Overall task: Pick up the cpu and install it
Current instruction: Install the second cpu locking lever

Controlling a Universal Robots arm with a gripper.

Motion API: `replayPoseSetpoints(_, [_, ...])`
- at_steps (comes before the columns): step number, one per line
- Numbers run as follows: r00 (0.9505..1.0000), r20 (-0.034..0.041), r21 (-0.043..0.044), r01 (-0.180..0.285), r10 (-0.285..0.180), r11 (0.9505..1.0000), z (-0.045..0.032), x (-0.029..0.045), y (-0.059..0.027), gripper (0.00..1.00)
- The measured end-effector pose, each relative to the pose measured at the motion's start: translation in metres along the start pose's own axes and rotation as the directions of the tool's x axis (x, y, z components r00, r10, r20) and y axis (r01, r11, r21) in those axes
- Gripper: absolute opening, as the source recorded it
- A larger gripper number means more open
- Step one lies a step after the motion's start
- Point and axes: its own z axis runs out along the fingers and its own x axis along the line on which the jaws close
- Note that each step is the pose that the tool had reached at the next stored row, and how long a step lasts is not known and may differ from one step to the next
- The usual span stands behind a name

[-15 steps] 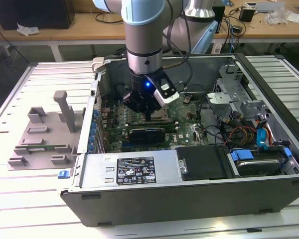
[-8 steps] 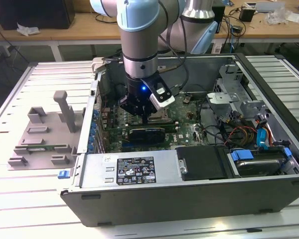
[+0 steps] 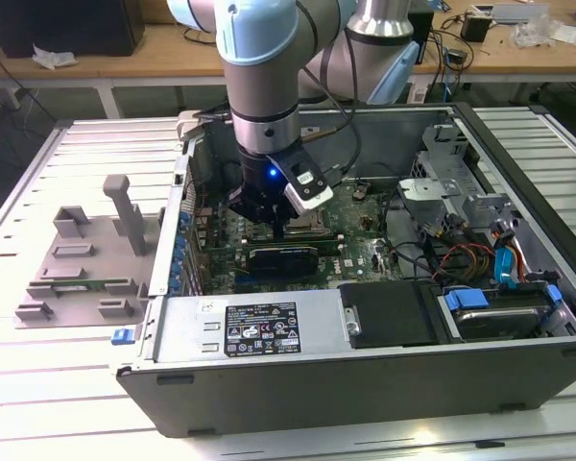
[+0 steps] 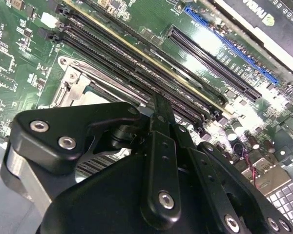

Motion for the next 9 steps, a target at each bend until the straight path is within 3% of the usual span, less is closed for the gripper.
replayPoseSetpoints(1, [1.0, 0.0043, -0.0059, 0.0, 0.0, 1.0, -0.0001, 0.0006, -0.0006, 0.11])
replayPoseSetpoints(2, [0.9999, 0.0126, -0.0198, 0.0, 0.001, 0.9998, -0.0002, 0.0018, -0.0016, 0.11])
replayPoseSetpoints(3, [0.9999, 0.0161, -0.0264, -0.001, 0.001, 0.9996, -0.0002, 0.0023, -0.0022, 0.11])
replayPoseSetpoints(8, [0.9998, 0.0214, -0.0485, -0.002, 0.003, 0.9988, -0.0008, 0.0053, -0.0091, 0.11])
replayPoseSetpoints(9, [0.9997, 0.0228, -0.0561, -0.002, 0.003, 0.9984, -0.0008, 0.0055, -0.01, 0.11])
